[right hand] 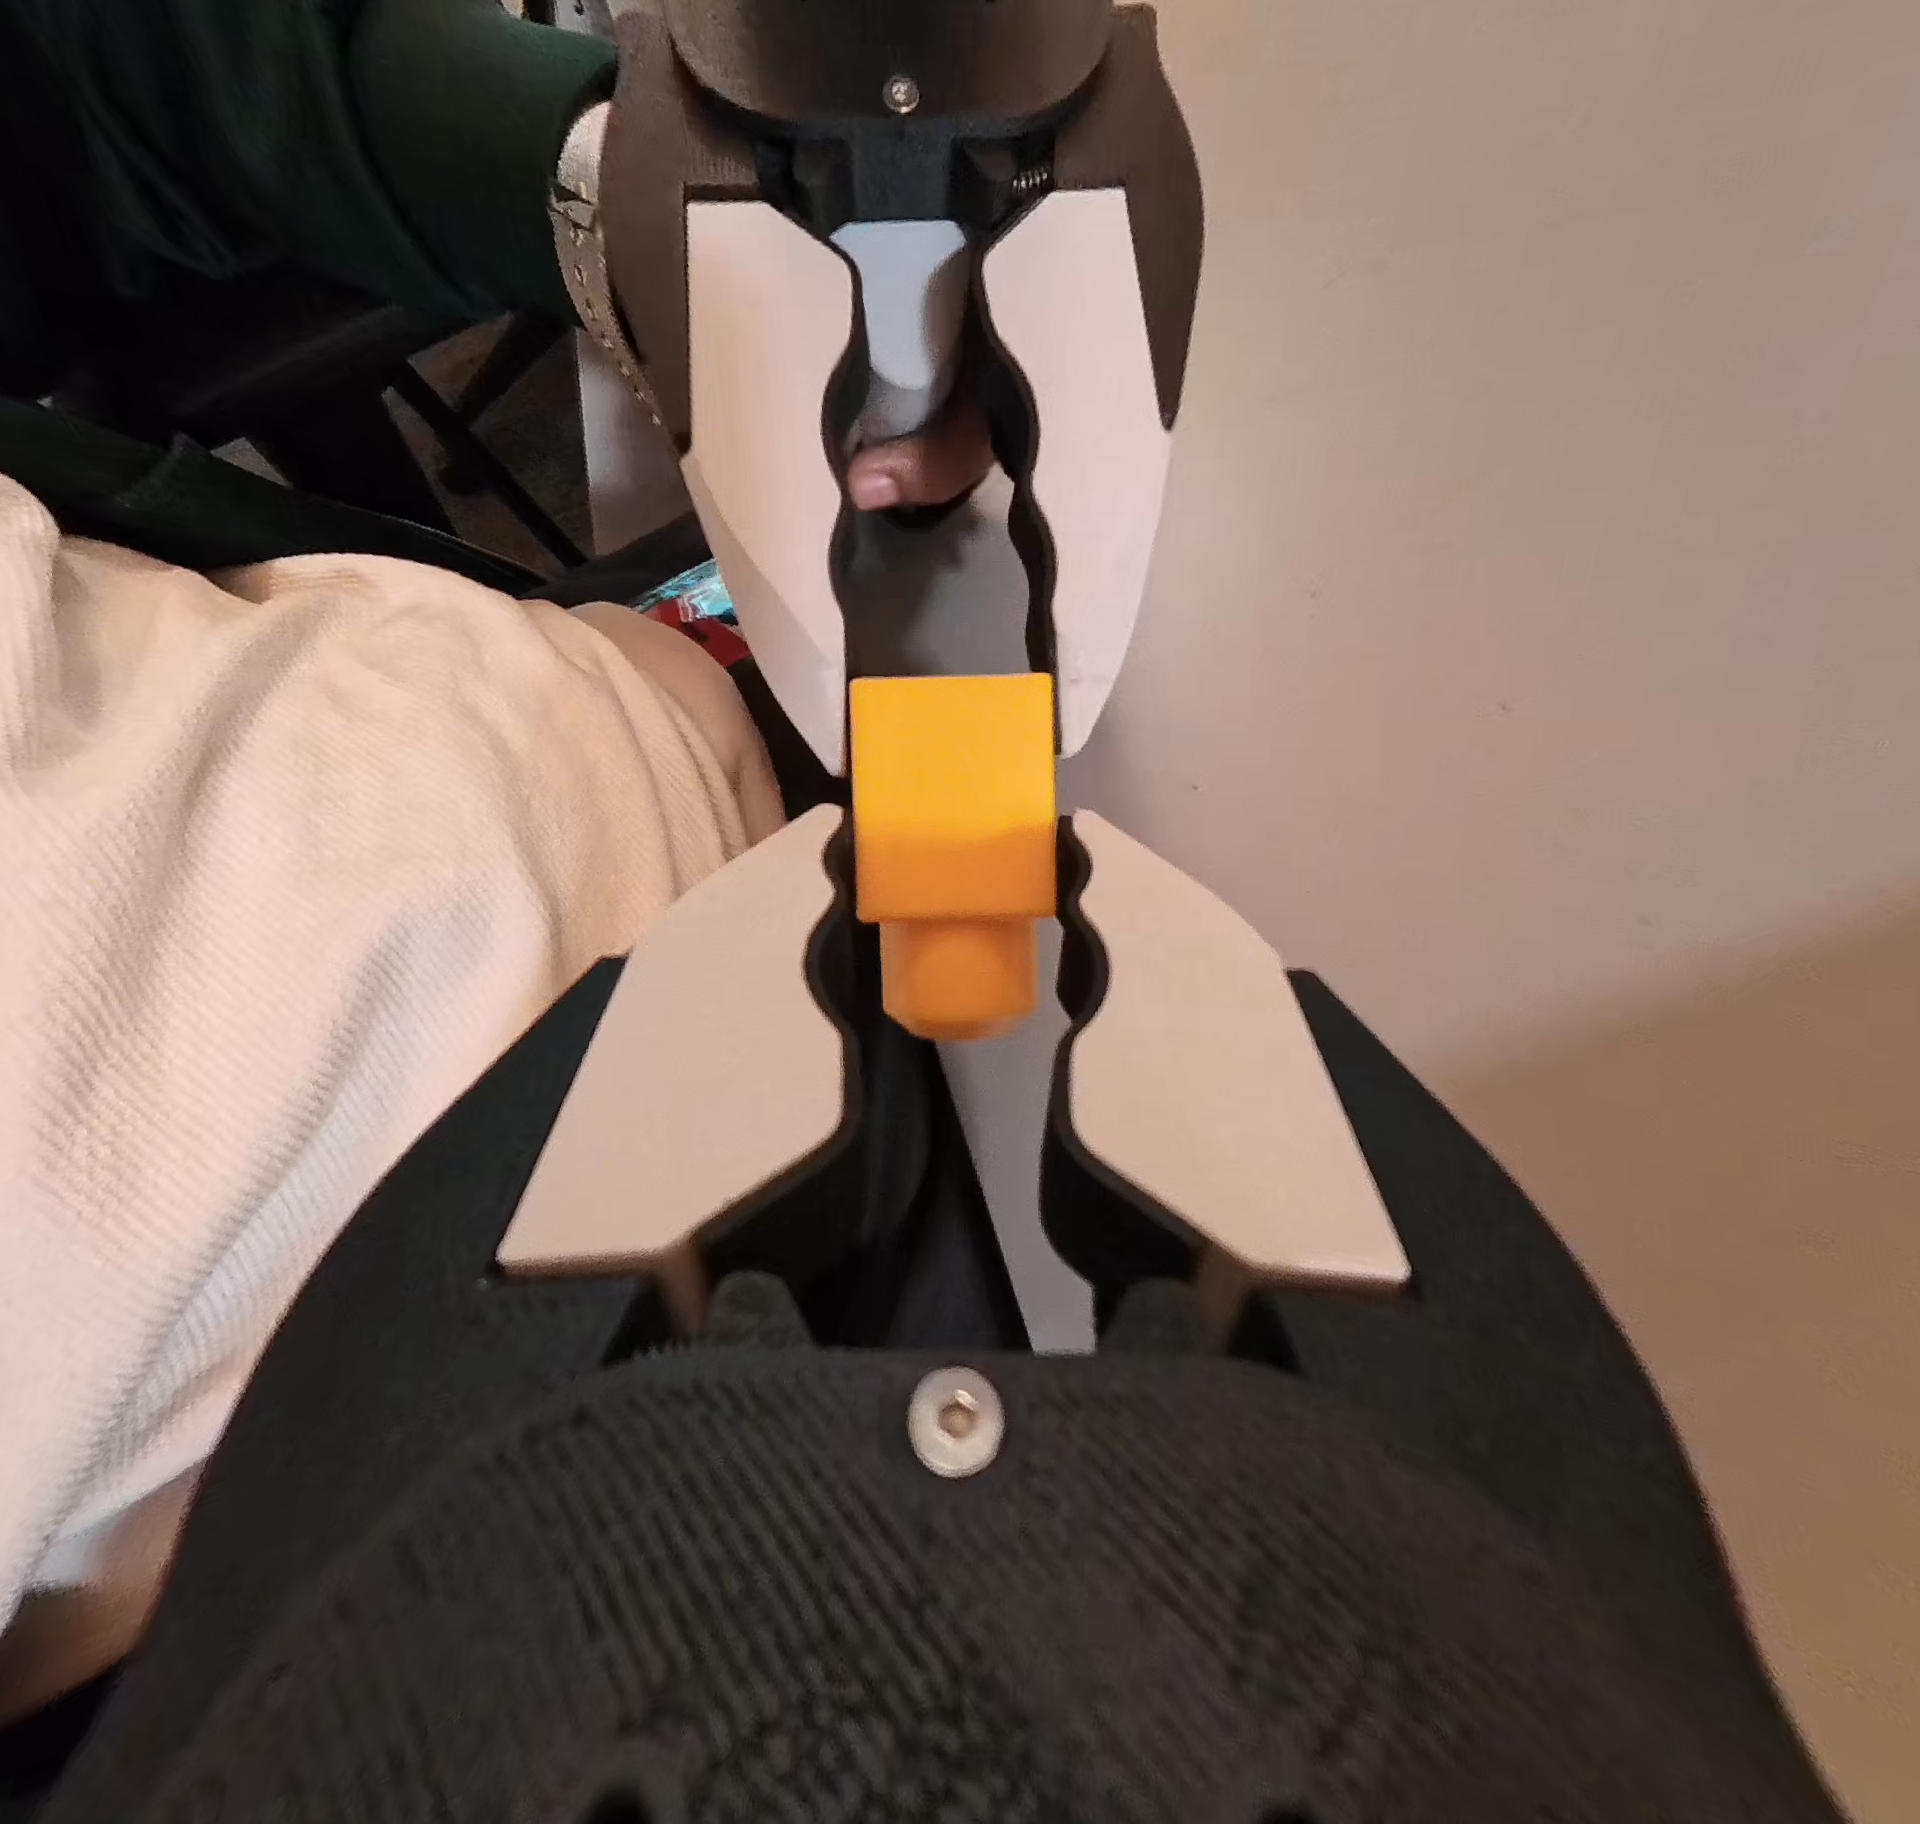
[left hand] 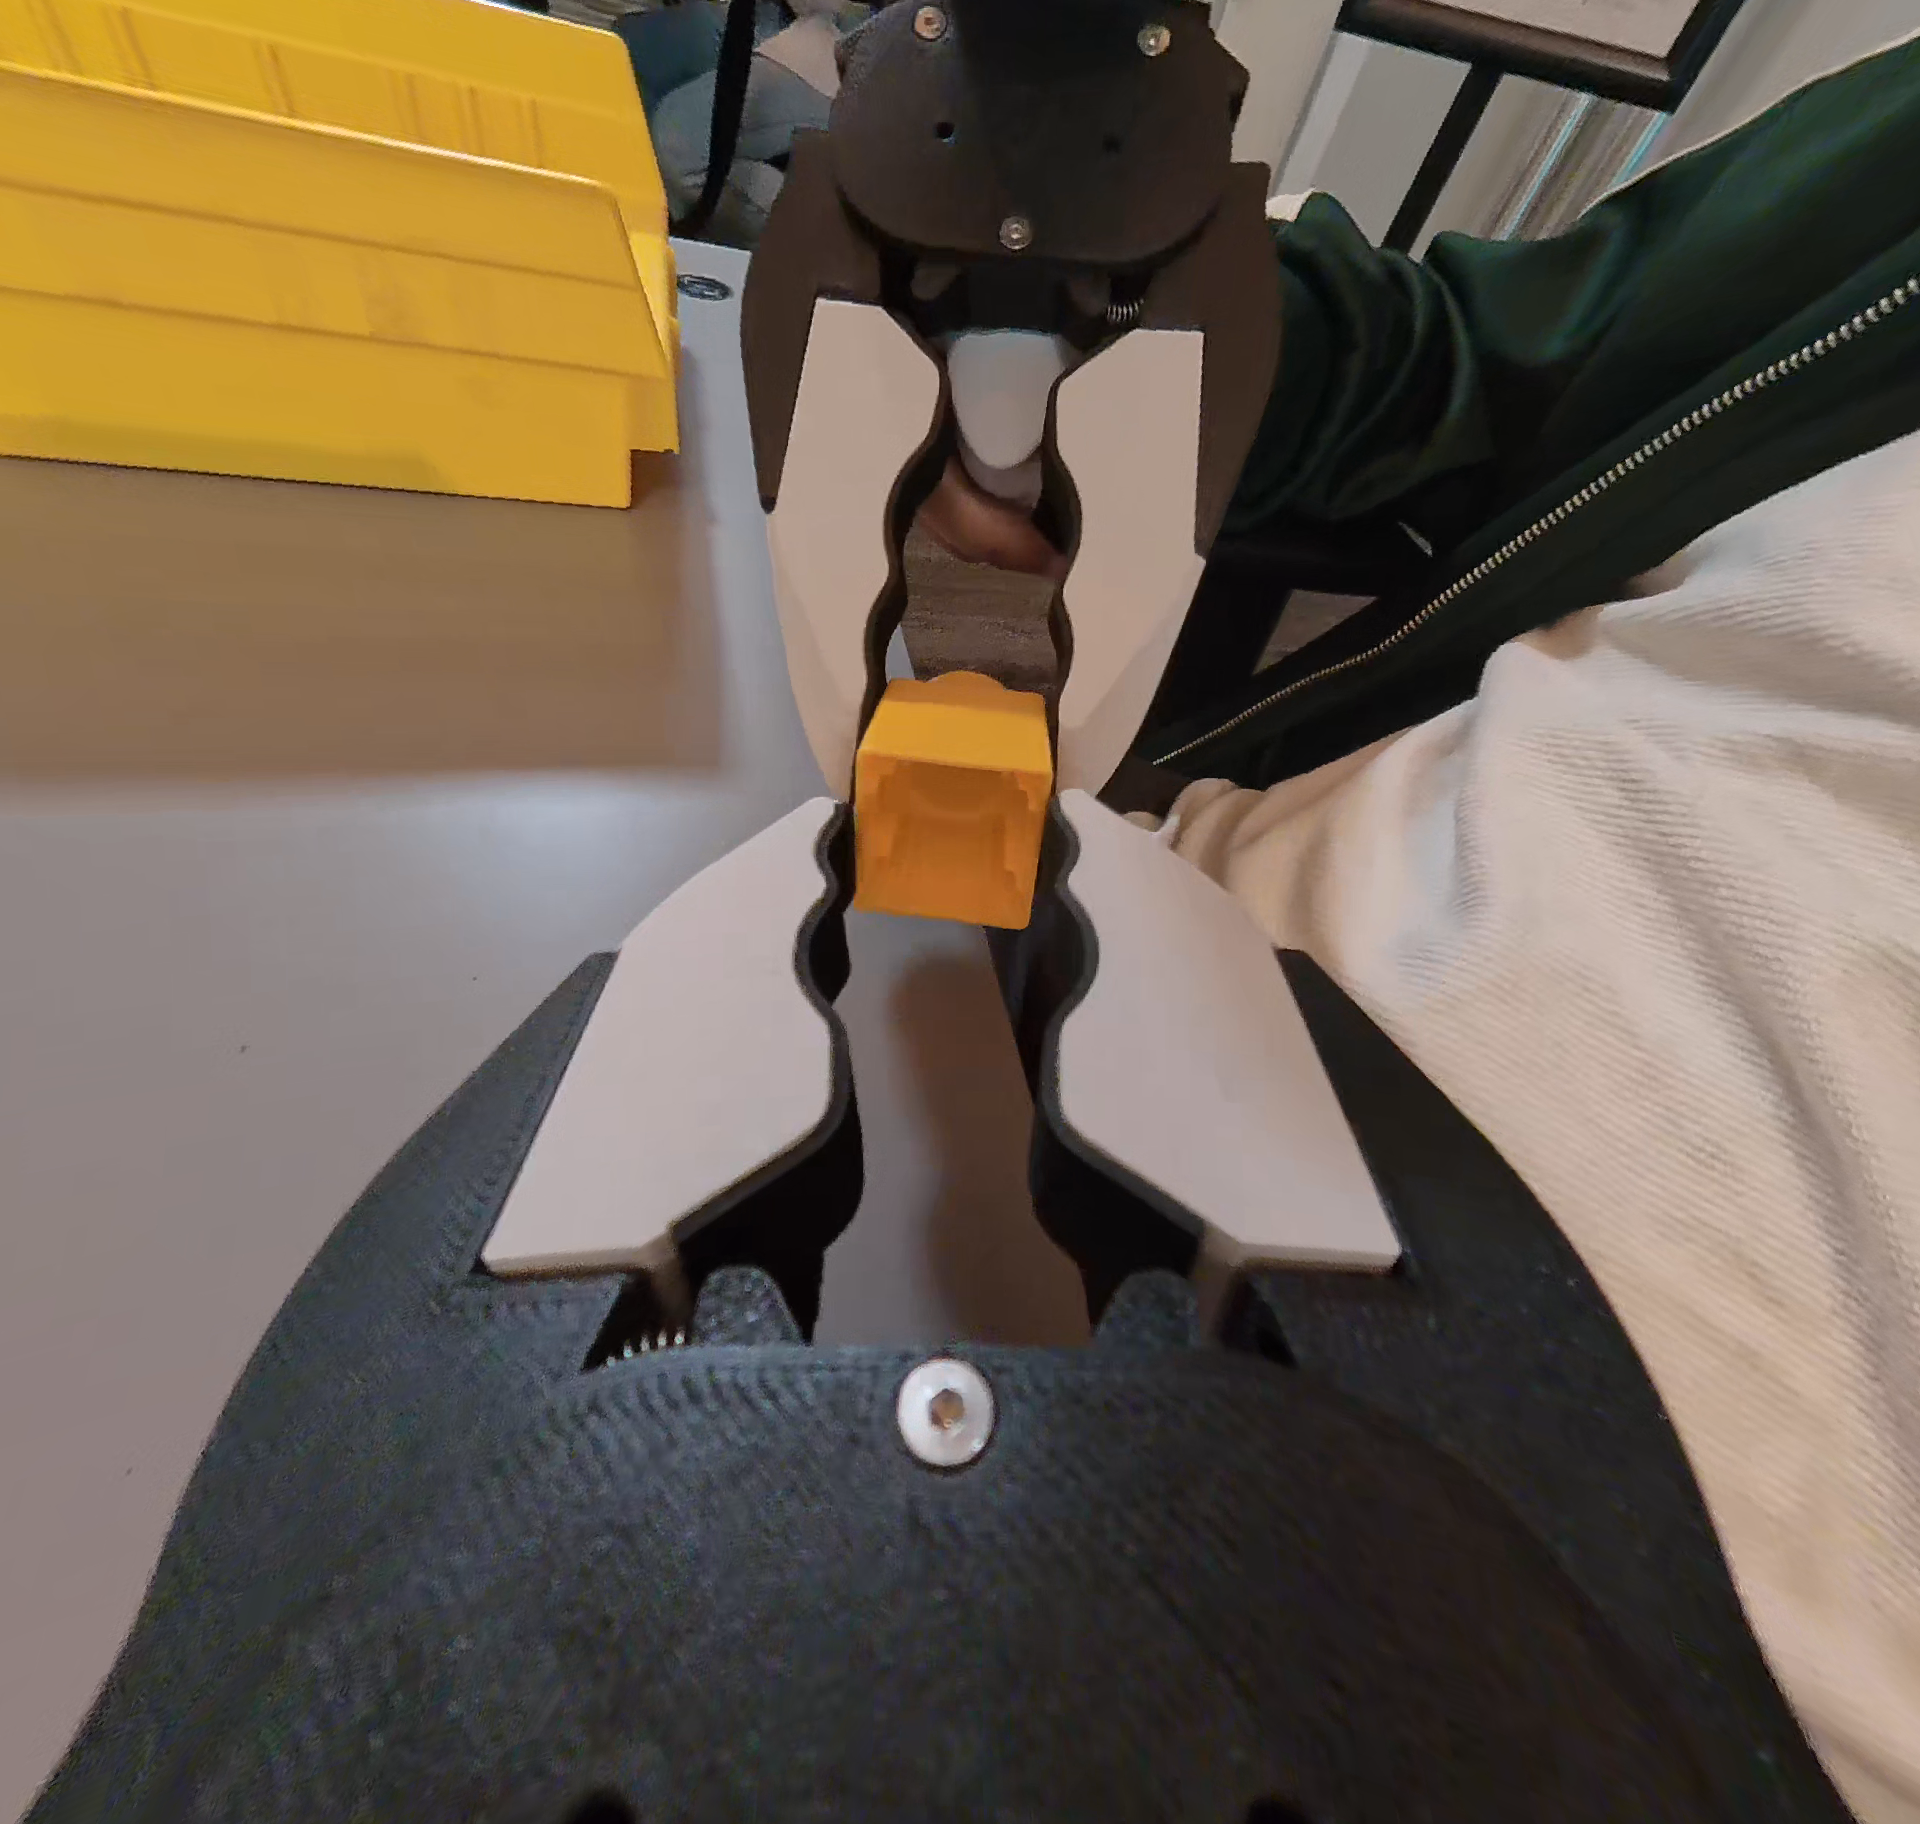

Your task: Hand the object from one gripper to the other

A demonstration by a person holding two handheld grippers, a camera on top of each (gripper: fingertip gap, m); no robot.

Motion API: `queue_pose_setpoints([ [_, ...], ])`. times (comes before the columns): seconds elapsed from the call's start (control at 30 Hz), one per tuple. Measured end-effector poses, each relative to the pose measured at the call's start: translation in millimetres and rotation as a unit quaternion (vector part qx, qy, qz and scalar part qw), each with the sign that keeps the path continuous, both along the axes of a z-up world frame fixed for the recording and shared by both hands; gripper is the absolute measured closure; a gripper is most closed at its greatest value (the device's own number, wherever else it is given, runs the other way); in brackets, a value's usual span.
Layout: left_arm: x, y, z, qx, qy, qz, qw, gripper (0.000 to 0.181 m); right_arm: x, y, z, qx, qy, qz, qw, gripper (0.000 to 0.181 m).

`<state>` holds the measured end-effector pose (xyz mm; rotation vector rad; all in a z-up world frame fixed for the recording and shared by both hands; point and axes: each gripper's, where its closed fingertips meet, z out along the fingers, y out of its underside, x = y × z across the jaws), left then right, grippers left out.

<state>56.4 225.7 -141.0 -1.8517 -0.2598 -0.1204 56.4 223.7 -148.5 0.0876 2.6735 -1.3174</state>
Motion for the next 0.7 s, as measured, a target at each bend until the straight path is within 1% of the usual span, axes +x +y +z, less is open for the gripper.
queue_pose_setpoints([
  [0.03, 0, 0, 0, -0.003, 0.005, -0.001, 1.0, 0.148, -1, -1, 3, -0.01, 0.0, -0.002, 1.0, 0.144],
  [0.07, 0, -1, 2, -0.003, 0.01, 0.002, 1.0, 0.149, -2, -2, 7, -0.025, 0.005, -0.003, 1.0, 0.143],
  [0.1, -2, -1, 6, 0.002, 0.011, 0.009, 1.0, 0.149, -5, -4, 14, -0.048, 0.014, -0.007, 0.999, 0.131],
  [0.17, -6, -4, 16, 0.023, 0.008, 0.024, 0.999, 0.149, -16, -7, 33, -0.112, 0.059, -0.024, 0.992, 0.124],
  [0.23, -11, -8, 25, 0.054, -0.009, 0.039, 0.998, 0.149, -26, -6, 53, -0.173, 0.144, -0.031, 0.974, 0.118],
  [0.37, -17, -16, 41, 0.134, -0.092, 0.043, 0.986, 0.149, -30, 1, 74, -0.21, 0.302, -0.023, 0.929, 0.104],
  [0.47, -17, -19, 51, 0.188, -0.154, 0.033, 0.97, 0.149, -21, 1, 78, -0.222, 0.372, 0.007, 0.901, 0.124],
  [0.53, -16, -18, 54, 0.206, -0.181, 0.025, 0.961, 0.149, -16, 1, 79, -0.225, 0.402, 0.024, 0.887, 0.132],
  [0.67, -13, -18, 59, 0.229, -0.217, 0.012, 0.949, 0.149, -8, 0, 78, -0.229, 0.429, 0.047, 0.873, 0.148],
  [0.7, -13, -18, 60, 0.234, -0.224, 0.009, 0.946, 0.149, -7, 0, 78, -0.229, 0.432, 0.05, 0.871, 0.147],
])
